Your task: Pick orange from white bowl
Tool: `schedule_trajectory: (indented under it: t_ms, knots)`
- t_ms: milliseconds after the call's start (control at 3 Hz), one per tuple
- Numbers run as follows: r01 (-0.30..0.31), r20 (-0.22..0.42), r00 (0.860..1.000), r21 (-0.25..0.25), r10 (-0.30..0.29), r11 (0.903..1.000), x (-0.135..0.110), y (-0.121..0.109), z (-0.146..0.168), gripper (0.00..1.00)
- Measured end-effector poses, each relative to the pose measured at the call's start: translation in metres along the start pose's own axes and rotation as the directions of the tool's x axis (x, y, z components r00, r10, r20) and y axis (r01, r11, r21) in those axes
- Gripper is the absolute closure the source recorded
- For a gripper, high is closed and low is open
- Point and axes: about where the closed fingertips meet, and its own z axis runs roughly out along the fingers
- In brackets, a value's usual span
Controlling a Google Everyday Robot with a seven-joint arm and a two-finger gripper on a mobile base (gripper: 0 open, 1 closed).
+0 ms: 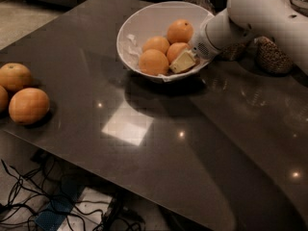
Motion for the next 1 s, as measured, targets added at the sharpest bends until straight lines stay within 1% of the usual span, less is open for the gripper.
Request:
schedule_trajectory:
  t_ms: [333, 667, 1000]
  knots:
    - [0.000, 0.000, 1.000, 0.000, 0.000, 1.0000, 0.0000, 0.0001, 0.0001, 0.57]
    - [-0.004, 0.001, 1.000, -0.006, 0.004, 1.0000, 0.0007, 0.0006, 0.0003, 0.81]
    - [-0.008, 0.040, 0.999, -0.047, 0.010, 0.9989, -0.0004, 0.0022, -0.0092, 1.00]
